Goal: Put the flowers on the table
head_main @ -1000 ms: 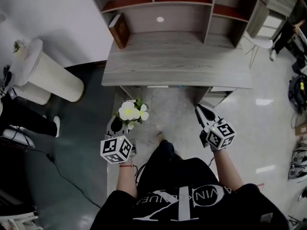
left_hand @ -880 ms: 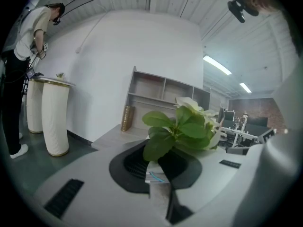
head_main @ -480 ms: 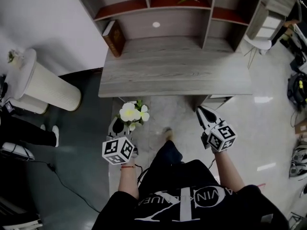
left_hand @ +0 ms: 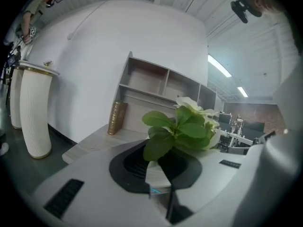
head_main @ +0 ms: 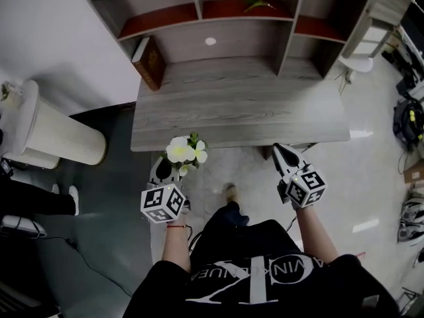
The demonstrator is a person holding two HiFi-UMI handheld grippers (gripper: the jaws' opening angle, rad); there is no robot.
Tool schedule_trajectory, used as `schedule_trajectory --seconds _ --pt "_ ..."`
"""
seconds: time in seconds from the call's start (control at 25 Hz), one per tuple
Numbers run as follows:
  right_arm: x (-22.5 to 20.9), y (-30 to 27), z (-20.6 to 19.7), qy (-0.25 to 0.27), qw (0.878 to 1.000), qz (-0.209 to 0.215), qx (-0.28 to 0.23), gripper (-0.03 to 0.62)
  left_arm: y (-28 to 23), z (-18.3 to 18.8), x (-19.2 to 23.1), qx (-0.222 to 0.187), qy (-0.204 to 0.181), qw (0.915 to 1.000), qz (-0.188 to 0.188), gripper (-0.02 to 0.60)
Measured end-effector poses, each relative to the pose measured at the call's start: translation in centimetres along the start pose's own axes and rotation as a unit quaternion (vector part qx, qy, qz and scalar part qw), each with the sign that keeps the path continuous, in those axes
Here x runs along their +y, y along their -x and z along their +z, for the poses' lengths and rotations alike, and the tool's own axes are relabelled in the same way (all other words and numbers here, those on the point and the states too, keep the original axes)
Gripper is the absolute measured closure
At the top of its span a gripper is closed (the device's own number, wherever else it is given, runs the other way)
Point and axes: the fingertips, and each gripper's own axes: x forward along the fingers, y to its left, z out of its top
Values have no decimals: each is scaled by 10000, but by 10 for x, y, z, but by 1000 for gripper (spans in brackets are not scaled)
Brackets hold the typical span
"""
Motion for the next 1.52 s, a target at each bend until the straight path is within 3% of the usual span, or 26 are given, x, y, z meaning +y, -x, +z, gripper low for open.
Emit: schedule_trajectory --seconds 0.68,1.04,1.52 --pt "-43 -86 26 78 9995 -287 54 583 -116 27 36 26 166 9993 -320 537" --pt "-57 -105 25 56 9991 -354 247 583 -149 5 36 334 406 9976 -443 537" --pt "-77 -153 29 -93 9992 -91 380 583 -197 4 41 526 637 9957 -413 537"
